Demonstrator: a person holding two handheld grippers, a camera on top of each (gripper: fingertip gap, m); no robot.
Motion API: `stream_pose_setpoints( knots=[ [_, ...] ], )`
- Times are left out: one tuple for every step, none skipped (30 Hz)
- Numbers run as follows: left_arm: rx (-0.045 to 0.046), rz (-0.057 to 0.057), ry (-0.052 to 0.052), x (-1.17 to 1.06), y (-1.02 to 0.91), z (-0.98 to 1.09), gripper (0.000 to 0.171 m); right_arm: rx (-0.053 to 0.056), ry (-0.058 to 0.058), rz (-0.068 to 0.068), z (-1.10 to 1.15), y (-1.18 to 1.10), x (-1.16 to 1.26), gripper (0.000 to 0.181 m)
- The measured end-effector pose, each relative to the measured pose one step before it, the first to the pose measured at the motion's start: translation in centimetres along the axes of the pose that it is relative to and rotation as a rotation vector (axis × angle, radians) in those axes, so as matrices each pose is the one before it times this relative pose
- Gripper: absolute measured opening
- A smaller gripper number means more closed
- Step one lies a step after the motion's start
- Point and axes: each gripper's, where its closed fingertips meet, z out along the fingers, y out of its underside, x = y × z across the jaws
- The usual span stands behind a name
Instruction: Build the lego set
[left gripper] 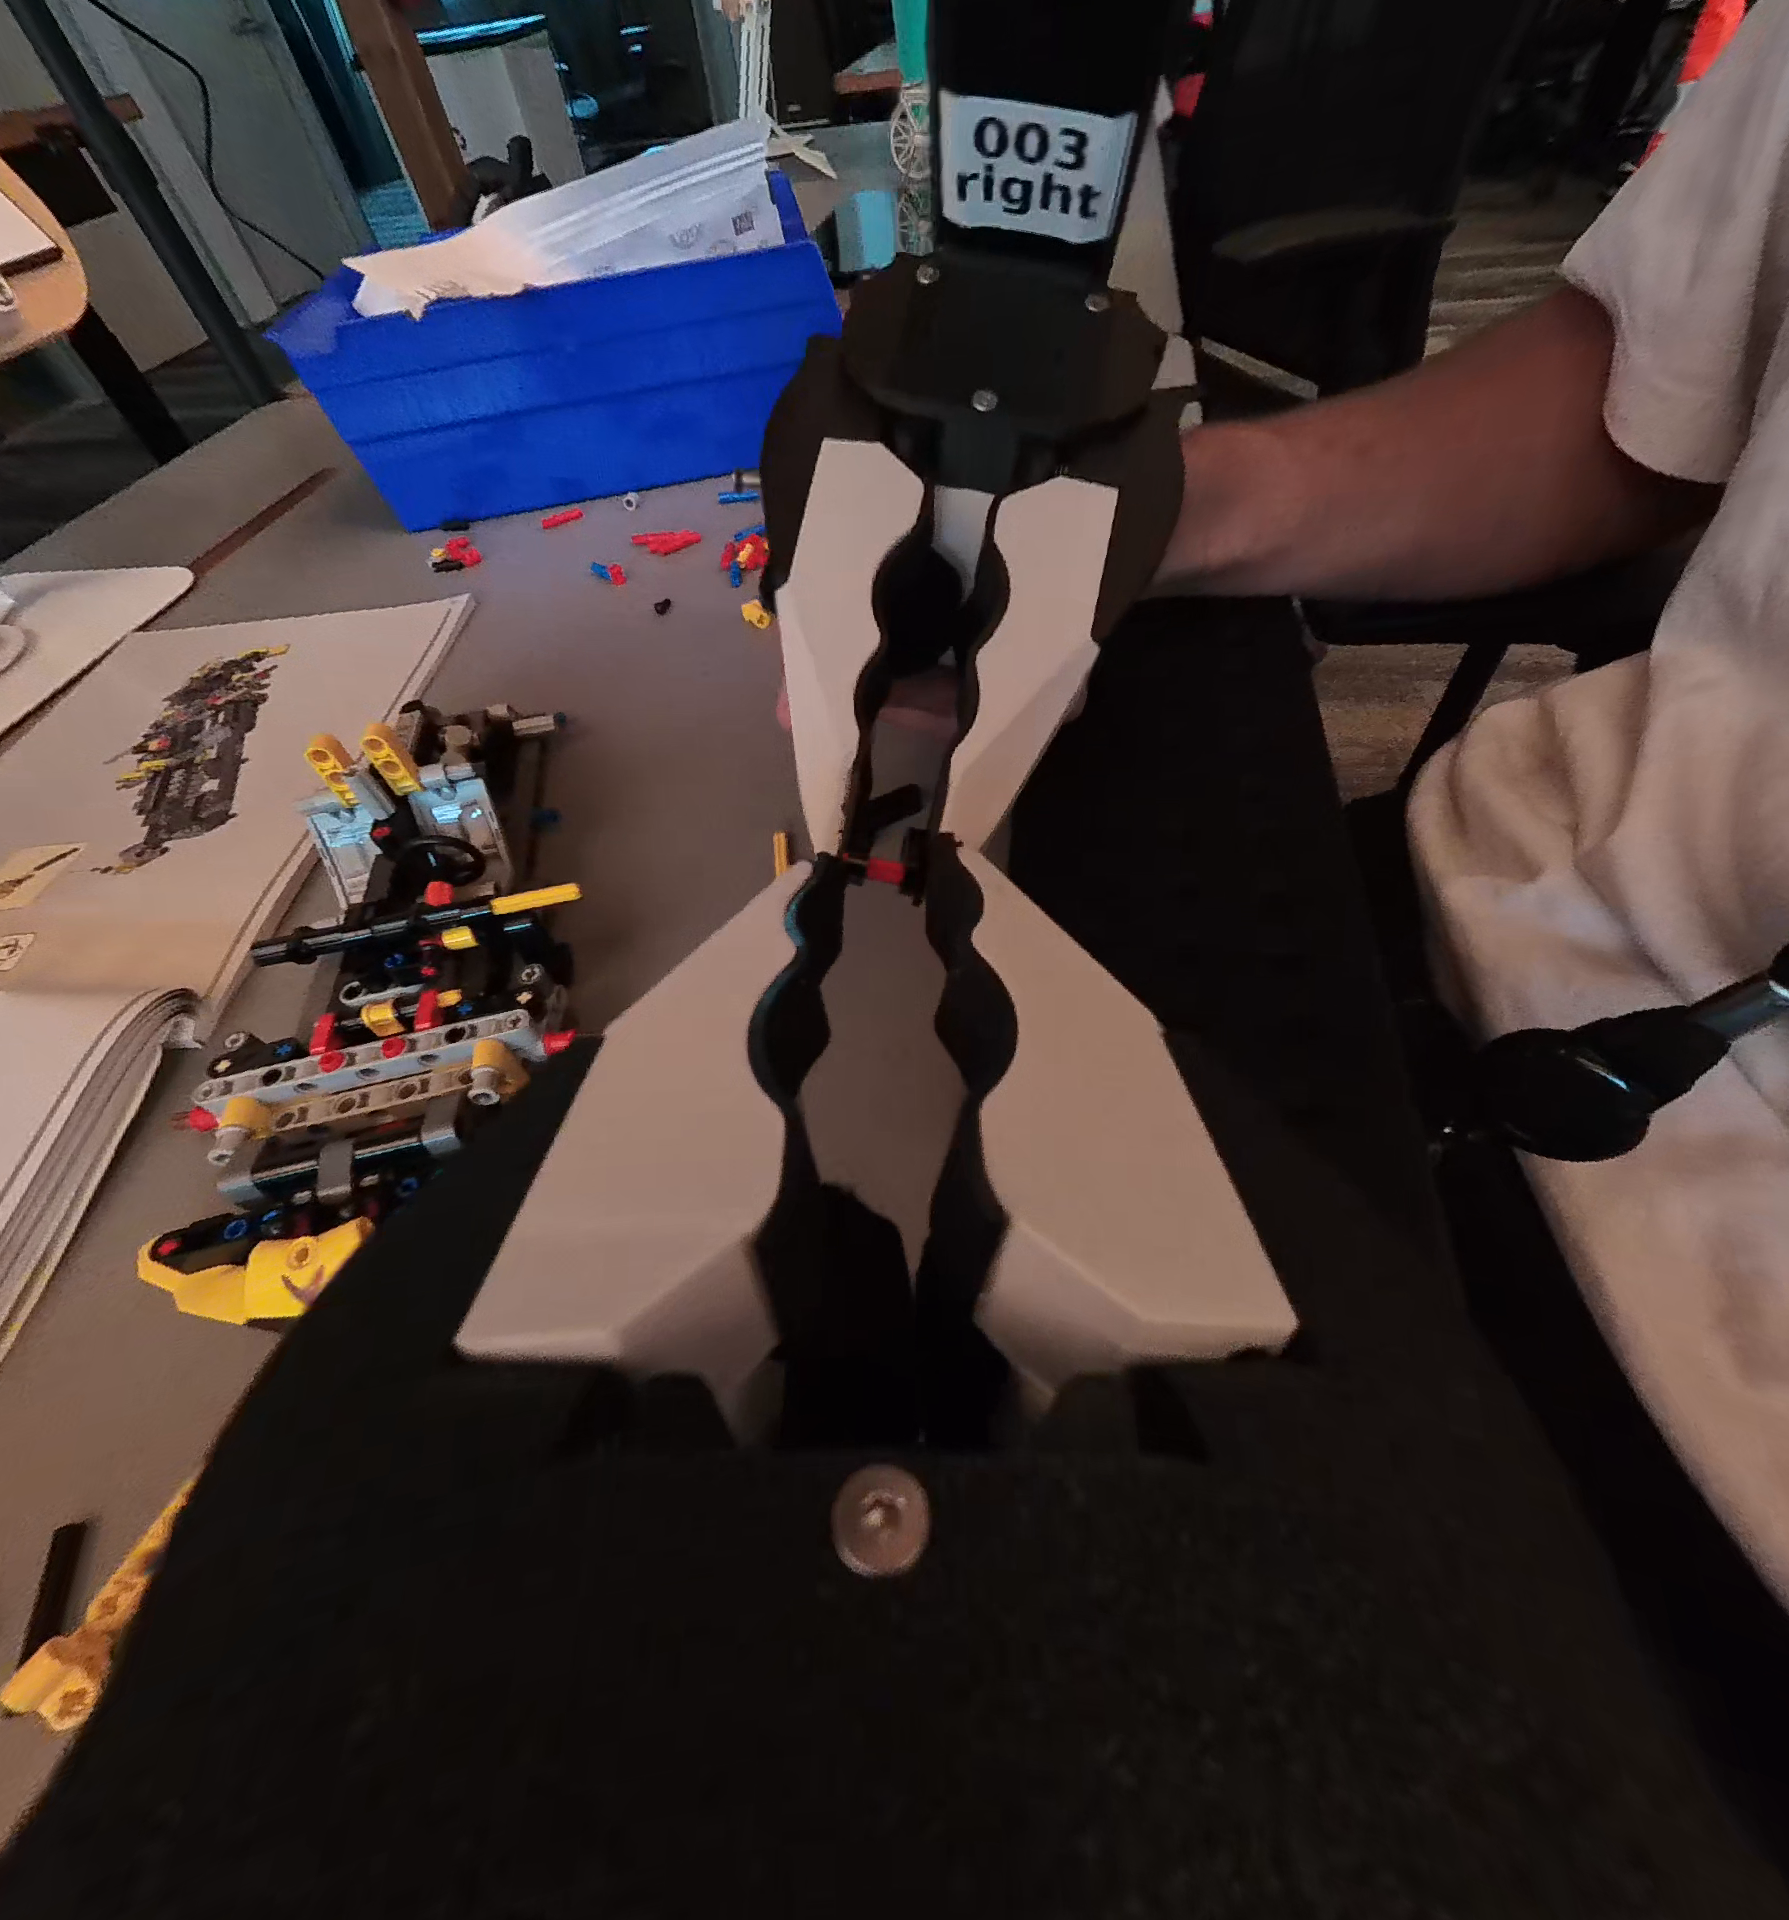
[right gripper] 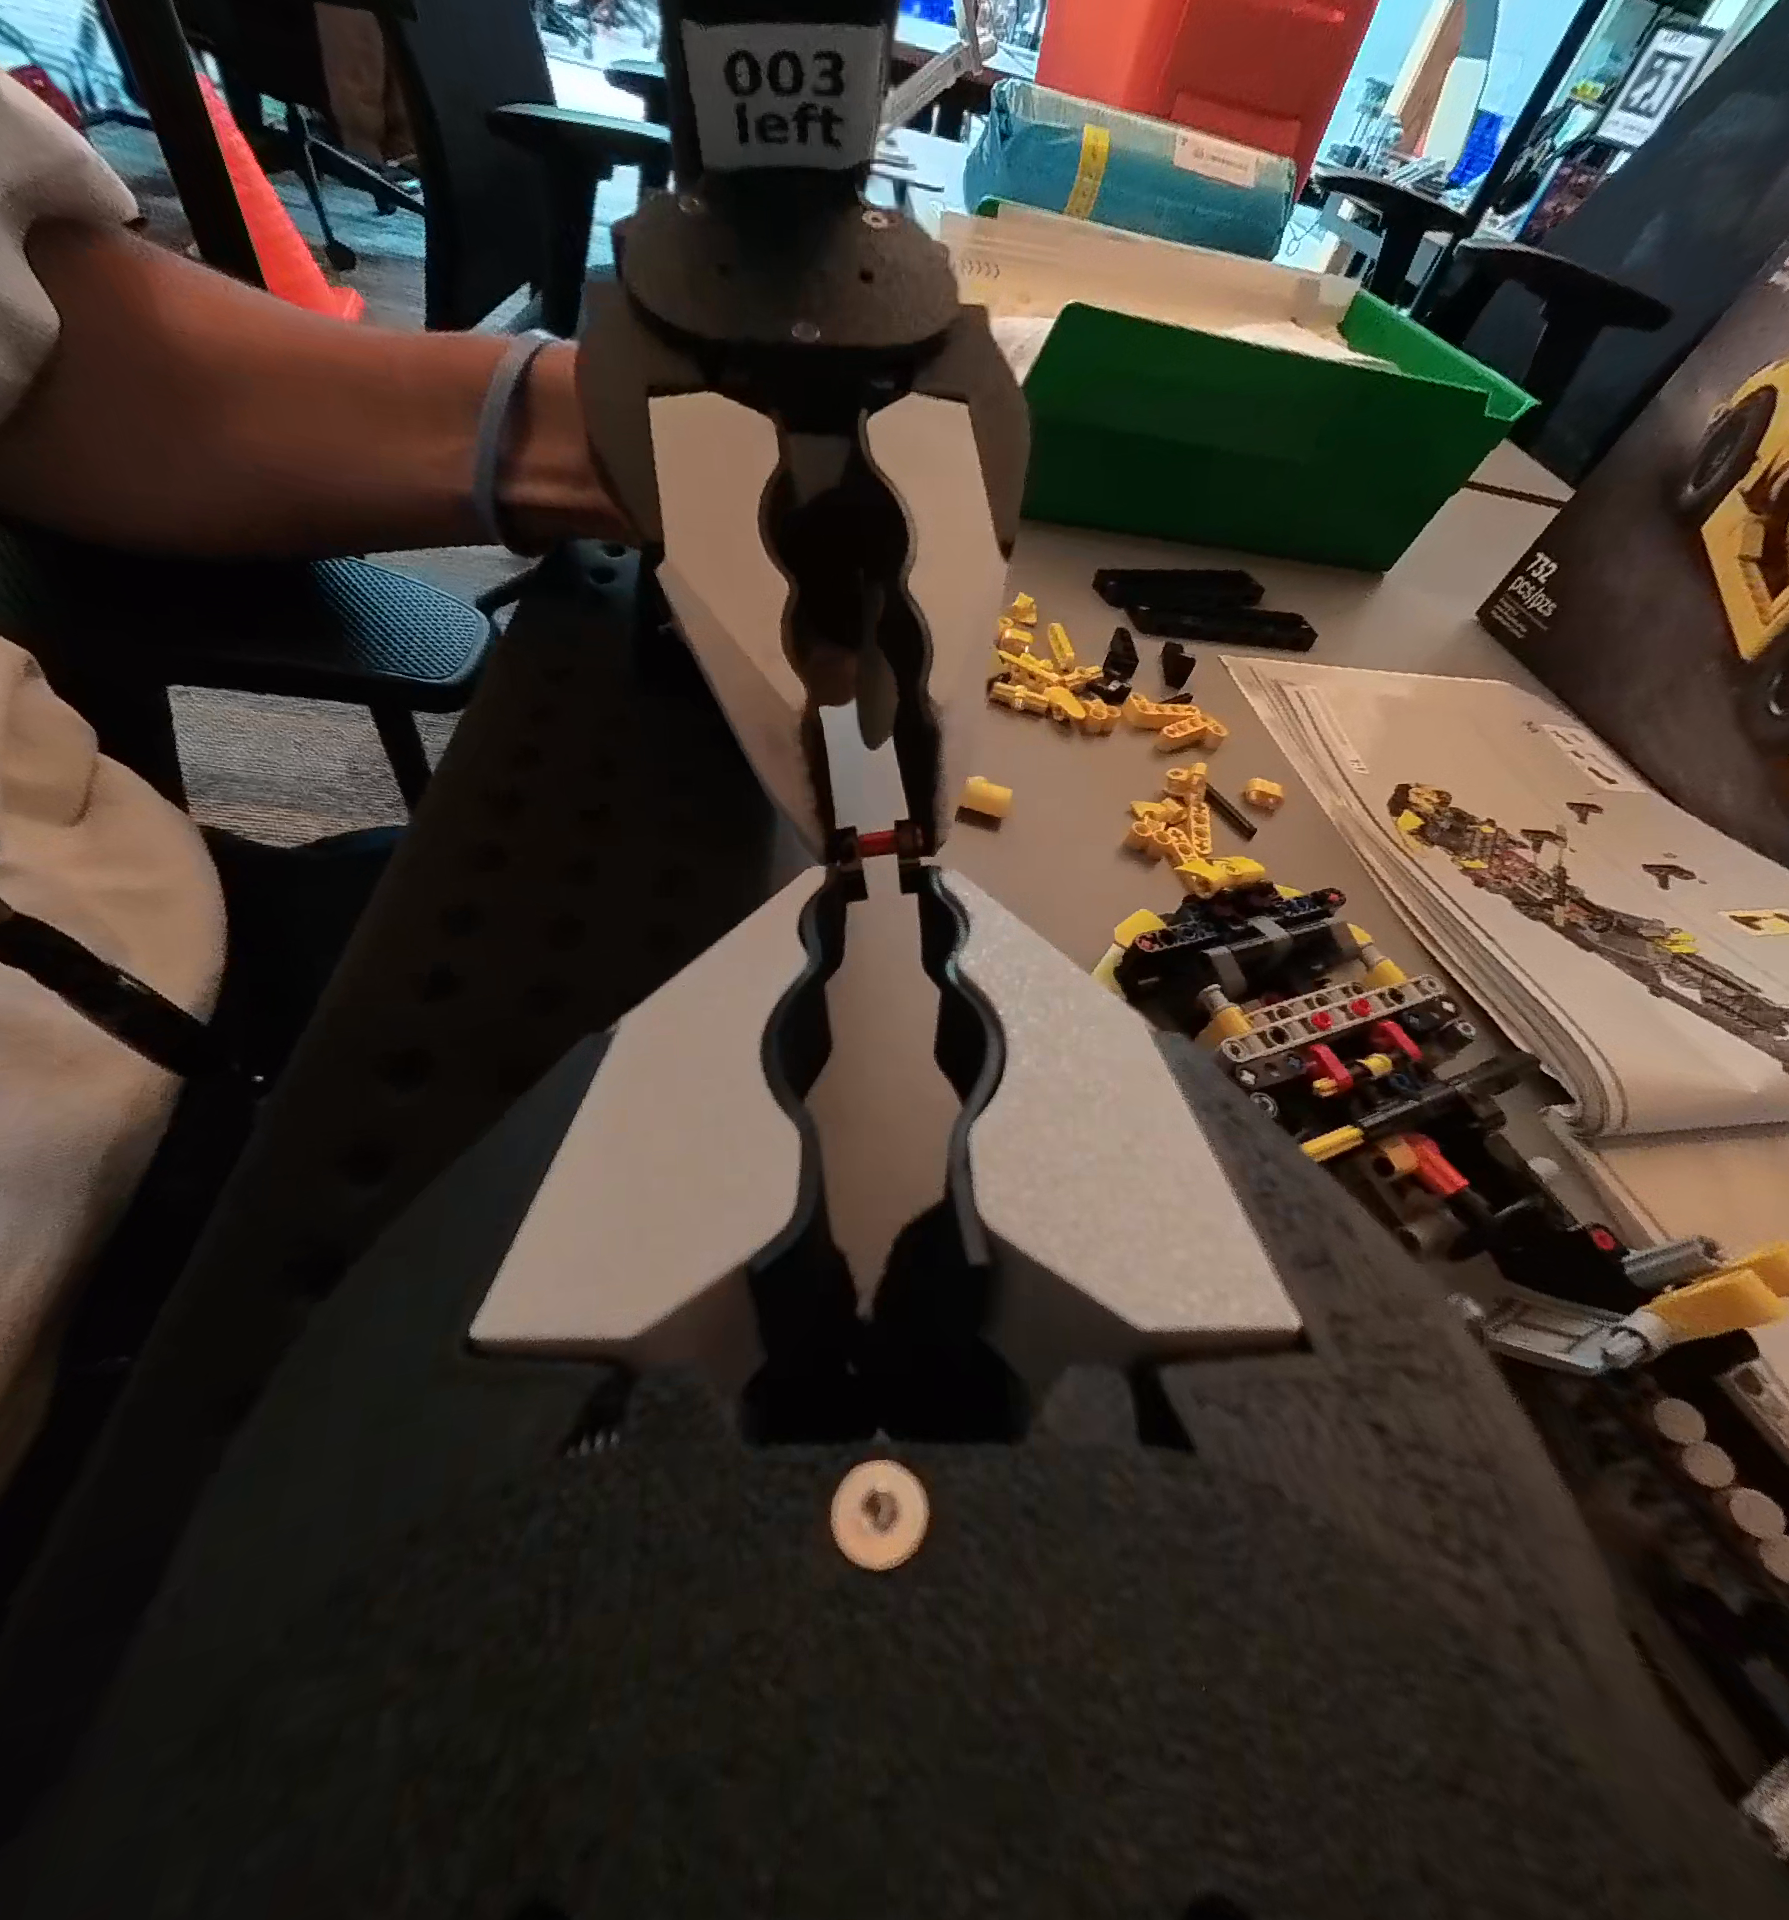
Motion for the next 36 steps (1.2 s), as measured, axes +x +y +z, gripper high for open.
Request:
stream_pose_setpoints(
  knots=[
    [0.00061,0.0111,-0.01,-0.038,-0.027,-0.003,0.013,0.0013,-0.0034,0.009,-0.018,-0.03,0.001,0.014],
    [-0.00155,0.0094,-0.0083,-0.002,0.024,0.011,0.013,-0.0018,0.0,0.005,-0.009,0.015,0.031,0.014],
    [0.00008,0.0053,-0.003,0.022,0.008,-0.004,0.013,-0.0027,-0.004,0.0048,0.003,0.039,-0.041,0.014],
    [0.00243,0.0044,-0.0047,-0.008,-0.037,-0.012,0.013,0.0022,-0.0029,0.0056,-0.013,-0.024,-0.036,0.013],
    [0.00228,0.0048,-0.0055,-0.006,-0.041,-0.004,0.013,0.0014,0.0008,0.002,-0.012,-0.042,0.017,0.013],
    [-0.00013,0.0041,-0.0022,0.005,-0.019,0.0,0.013,0.002,-0.0021,-0.0008,-0.03,-0.024,-0.022,0.013],
    [-0.00428,0.0051,-0.0014,0.018,0.048,0.002,0.012,0.0001,-0.0007,-0.0007,0.01,0.026,-0.009,0.013],
    [-0.0016,0.0061,-0.0002,0.053,0.025,0.028,0.012,-0.0027,-0.0004,-0.0029,-0.009,0.047,-0.038,0.013],
    [-0.00223,0.0069,0.0027,0.109,0.035,0.074,0.007,-0.0031,-0.0019,-0.0059,0.001,0.044,-0.065,0.008],
    [-0.01186,0.0125,-0.0092,-0.047,0.172,0.088,0.007,-0.0088,0.0032,-0.0057,0.05,0.143,-0.009,0.008],
    [-0.00822,0.0051,-0.0078,-0.073,0.135,0.089,0.007,-0.0083,0.0022,-0.0073,0.03,0.2,0.065,0.008],
    [0.00341,-0.006,-0.0028,-0.085,-0.015,0.012,0.007,-0.0006,0.0028,0.0018,0.002,0.05,0.084,0.008],
    [0.0084,-0.0106,0.0034,-0.048,-0.089,-0.053,0.007,0.0043,0.0027,0.0112,0.006,-0.085,0.066,0.008],
    [0.00232,-0.0048,0.0019,-0.031,-0.022,-0.027,0.007,0.004,0.0004,0.0002,0.002,-0.088,0.012,0.007],
    [-0.00427,-0.0003,-0.0007,-0.021,0.051,0.032,0.007,-0.0035,-0.001,-0.0003,0.021,0.052,0.029,0.008],
    [-0.00208,-0.0009,-0.0012,-0.019,0.037,0.03,0.007,-0.0023,-0.0014,0.0026,0.01,0.067,0.027,0.008],
    [0.00255,-0.0023,-0.0015,-0.037,-0.014,0.003,0.007,-0.0001,0.0021,-0.0024,0.006,0.02,0.042,0.008],
    [0.0083,-0.0051,0.001,-0.041,-0.079,-0.038,0.007,0.0044,0.0036,-0.0052,-0.001,-0.047,0.05,0.008],
    [0.00961,-0.0086,0.0036,-0.027,-0.088,-0.068,0.007,0.0069,0.0019,0.0029,0.009,-0.1,0.03,0.008],
    [0.0085,-0.0119,0.0029,-0.077,-0.078,-0.069,0.007,0.003,0.0007,0.009,0.042,-0.048,0.011,0.008],
    [0.00375,-0.0108,0.0015,-0.097,0.009,-0.081,0.007,-0.0057,0.0027,0.0091,0.061,0.091,0.045,0.008],
    [0.01516,-0.0115,0.0033,-0.068,-0.136,-0.166,0.007,0.0006,0.0045,0.0052,-0.034,0.012,0.069,0.008],
    [0.02265,-0.0145,0.0057,-0.082,-0.268,-0.237,0.009,0.0141,0.0018,0.0095,-0.116,-0.173,0.07,0.007],
    [0.02222,-0.017,0.0102,-0.045,-0.28,-0.248,0.011,0.0159,-0.0015,0.0229,-0.143,-0.247,0.126,0.007],
    [0.01951,-0.0153,0.0122,0.001,-0.237,-0.227,0.011,0.012,-0.006,0.0358,-0.132,-0.195,0.153,0.007],
    [0.01633,-0.0124,0.0072,-0.041,-0.19,-0.184,0.011,0.0103,-0.014,0.0384,-0.099,-0.151,0.064,0.007],
    [0.01005,-0.0066,0.0096,0.069,-0.119,-0.109,0.011,0.0163,-0.0161,0.0335,-0.123,-0.245,-0.002,0.007],
    [0.00267,0.0009,0.0051,0.07,-0.039,-0.027,0.011,0.0211,-0.0147,0.03,-0.131,-0.342,-0.032,0.007],
    [-0.00361,0.0047,-0.0024,0.014,0.052,0.054,0.012,0.0151,-0.0164,0.0297,-0.08,-0.236,-0.059,0.007],
    [-0.01061,0.0072,-0.0014,0.058,0.154,0.12,0.012,0.0053,-0.0088,0.0242,-0.043,-0.078,0.013,0.007],
    [-0.01538,0.0094,-0.0034,0.062,0.195,0.175,0.012,-0.0002,0.0042,0.0076,-0.019,-0.011,0.104,0.007],
    [-0.01532,0.0108,-0.0071,0.029,0.197,0.17,0.013,-0.0024,0.0128,-0.0071,0.019,0.042,0.153,0.007],
    [-0.01489,0.0117,-0.0061,0.047,0.193,0.179,0.015,-0.007,0.0145,-0.0098,0.066,0.111,0.144,0.007],
    [-0.0144,0.0096,-0.0121,-0.054,0.187,0.16,0.016,-0.0115,0.0133,-0.0132,0.102,0.17,0.094,0.007],
    [-0.01169,0.0015,-0.0258,-0.318,0.128,0.132,0.017,-0.0145,0.028,-0.0234,0.121,0.187,0.224,0.007],
    [-0.00996,-0.0046,-0.0164,-0.248,0.145,0.111,0.02,-0.0134,0.0299,-0.0304,0.129,0.168,0.195,0.007]
  ],
)
